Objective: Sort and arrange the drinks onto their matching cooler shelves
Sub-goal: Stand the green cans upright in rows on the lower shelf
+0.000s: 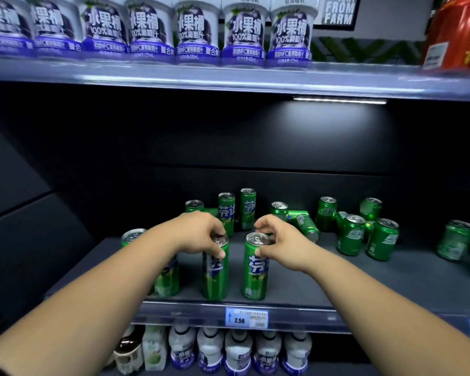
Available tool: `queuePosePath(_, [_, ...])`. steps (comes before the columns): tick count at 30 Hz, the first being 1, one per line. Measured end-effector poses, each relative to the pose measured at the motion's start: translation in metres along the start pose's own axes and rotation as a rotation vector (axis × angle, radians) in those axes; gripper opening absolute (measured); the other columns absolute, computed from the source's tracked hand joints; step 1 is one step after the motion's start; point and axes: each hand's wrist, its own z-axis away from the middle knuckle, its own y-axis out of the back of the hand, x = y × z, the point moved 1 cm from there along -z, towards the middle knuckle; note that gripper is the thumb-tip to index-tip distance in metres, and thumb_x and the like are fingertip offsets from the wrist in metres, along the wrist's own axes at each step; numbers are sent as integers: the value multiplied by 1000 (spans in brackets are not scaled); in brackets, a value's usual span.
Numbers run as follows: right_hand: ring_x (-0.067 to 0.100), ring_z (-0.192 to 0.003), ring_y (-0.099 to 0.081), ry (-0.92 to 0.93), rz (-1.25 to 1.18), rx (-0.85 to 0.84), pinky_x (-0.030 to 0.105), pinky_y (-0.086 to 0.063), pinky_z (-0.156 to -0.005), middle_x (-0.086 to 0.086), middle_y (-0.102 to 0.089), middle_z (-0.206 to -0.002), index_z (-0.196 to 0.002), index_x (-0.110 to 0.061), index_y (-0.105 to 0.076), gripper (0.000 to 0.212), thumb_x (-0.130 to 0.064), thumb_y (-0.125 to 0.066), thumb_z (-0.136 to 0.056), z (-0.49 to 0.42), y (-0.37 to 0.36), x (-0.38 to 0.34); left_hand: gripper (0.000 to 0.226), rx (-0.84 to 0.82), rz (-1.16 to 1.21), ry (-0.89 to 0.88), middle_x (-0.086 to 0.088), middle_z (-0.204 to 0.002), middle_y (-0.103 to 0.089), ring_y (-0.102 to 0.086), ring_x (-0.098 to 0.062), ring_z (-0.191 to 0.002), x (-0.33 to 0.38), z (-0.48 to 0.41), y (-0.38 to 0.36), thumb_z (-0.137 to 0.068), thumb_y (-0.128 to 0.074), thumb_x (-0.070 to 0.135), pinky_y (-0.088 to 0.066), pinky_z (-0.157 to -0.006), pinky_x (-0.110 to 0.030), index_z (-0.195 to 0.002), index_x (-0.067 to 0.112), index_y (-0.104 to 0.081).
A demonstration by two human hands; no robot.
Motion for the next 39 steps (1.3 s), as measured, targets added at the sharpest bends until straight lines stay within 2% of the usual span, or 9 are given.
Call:
queuePosePath(6, [14, -120, -60, 97, 11, -47, 39, -52, -101, -7, -62, -125, -112, -35, -53, 48, -5, -76, -82, -2, -26, -12, 74, 59, 3, -11, 9, -135, -61, -57, -14, -123, -5, 15, -10, -72, -81, 51, -45, -104, -33, -138, 29, -55])
queuePosePath(9, [15, -120, -59, 99, 25, -26, 39, -51, -102, -1, -60, -126, -117, -33, -51, 52, -1, -74, -83, -6, -31, -17, 77, 103, -46, -12, 9, -138, -60, -55, -14, -126, -9, 18, -13, -73, -80, 52, -44, -106, -33, -141, 32, -51])
queuePosePath(12, [19, -122, -57, 79, 25, -12, 41, -53, -100, 3, -58, -126, -114, -36, -51, 55, 1, -76, -82, -12, -32, -23, 76, 170, 10, -1, 10, -136, -61, -55, -13, -125, -14, 19, -9, -70, -82, 51, -44, -105, -33, -139, 35, -53])
queuePosePath(15, [14, -121, -57, 110, 46, 16, 44, -53, -99, -1, -59, -126, -106, -47, -51, 56, -4, -77, -80, -22, -30, -36, 77, 248, 143, -11, 7, -138, -60, -57, -11, -122, -26, 20, 8, -70, -86, 40, -45, -105, -31, -140, 28, -54])
queuePosePath(21, [18, -114, -63, 198, -11, 90, 44, -55, -98, 2, -64, -117, -104, -44, -53, 57, -2, -79, -77, -58, -27, -79, 72, 357, 407, 15, 4, -132, -61, -56, -5, -112, -77, 21, 58, -70, -88, 22, -39, -91, -16, -136, 20, -59])
queuePosePath(26, [16, -115, -62, 237, 21, 68, 42, -55, -97, -1, -63, -119, -104, -45, -52, 58, -5, -82, -76, -93, -52, -105, 69, 323, 413, 42, 7, -128, -62, -57, -6, -113, -129, 14, 72, -69, -89, 18, -40, -94, -19, -133, 18, -61])
queuePosePath(32, [8, -120, -57, 180, 23, -4, 34, -54, -97, -3, -61, -123, -105, -43, -52, 58, -1, -81, -77, -126, -91, -102, 57, 214, 437, 40, 9, -113, -68, -64, -5, -100, -178, 0, 49, -67, -89, 14, -47, -87, -17, -120, 19, -68])
queuePosePath(35, [11, -118, -59, 135, 10, -51, 29, -55, -89, 0, -61, -125, -106, -39, -52, 57, 1, -80, -78, -138, -111, -95, 50, 142, 525, 19, 6, -107, -72, -68, -9, -97, -198, -7, 30, -68, -87, 8, -51, -86, -21, -115, 15, -70])
queuePosePath(39, [17, -117, -61, 84, -3, -81, 35, -59, -86, 0, -61, -122, -105, -35, -55, 53, 5, -78, -78, -149, -135, -81, 47, 66, 586, -11, -2, -110, -72, -69, -18, -103, -213, -14, 12, -71, -85, 5, -55, -90, -31, -115, 15, -69])
